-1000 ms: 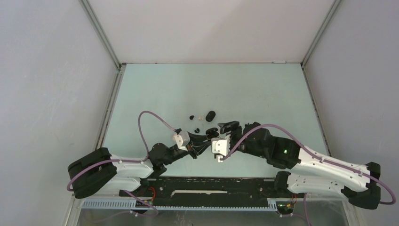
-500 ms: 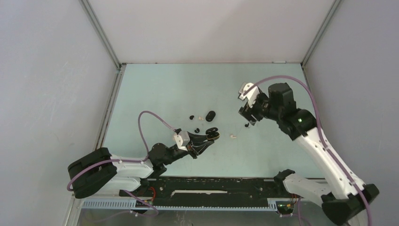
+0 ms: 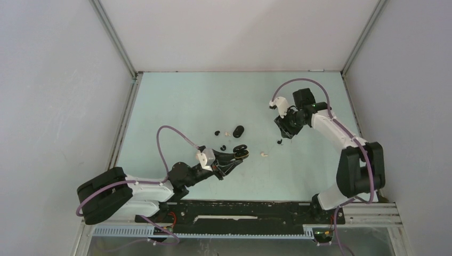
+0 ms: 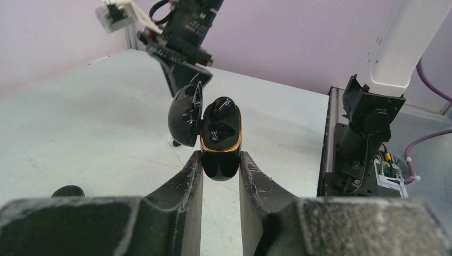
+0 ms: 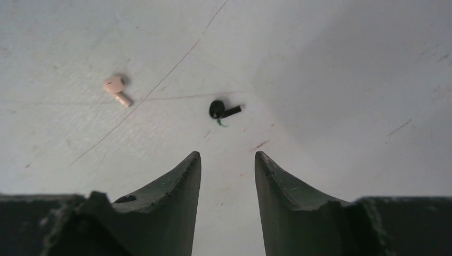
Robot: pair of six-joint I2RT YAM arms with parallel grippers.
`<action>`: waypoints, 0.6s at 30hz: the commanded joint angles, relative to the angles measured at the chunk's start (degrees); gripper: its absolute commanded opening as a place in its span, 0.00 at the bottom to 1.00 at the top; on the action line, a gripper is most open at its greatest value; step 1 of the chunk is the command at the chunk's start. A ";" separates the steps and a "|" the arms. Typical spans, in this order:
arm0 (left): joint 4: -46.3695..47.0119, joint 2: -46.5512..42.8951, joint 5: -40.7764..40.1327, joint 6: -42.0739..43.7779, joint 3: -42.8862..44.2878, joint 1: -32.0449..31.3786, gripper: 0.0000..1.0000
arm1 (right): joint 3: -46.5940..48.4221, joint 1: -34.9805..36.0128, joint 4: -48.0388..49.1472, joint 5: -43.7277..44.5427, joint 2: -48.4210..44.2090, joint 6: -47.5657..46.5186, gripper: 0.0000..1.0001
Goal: Insert the wireless bluetooth earbuds into the charging case
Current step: Adjust the left earbud at the center of the board.
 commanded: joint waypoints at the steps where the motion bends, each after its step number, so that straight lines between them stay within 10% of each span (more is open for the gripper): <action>1: 3.26 0.26 1.08 0.77 -0.08 -0.32 0.00 | 0.03 -0.60 9.34 -0.59 5.23 -2.63 0.46; 18: 3.33 0.87 1.91 0.77 0.03 -0.32 0.00 | 0.61 1.81 17.35 8.10 19.27 -3.03 0.50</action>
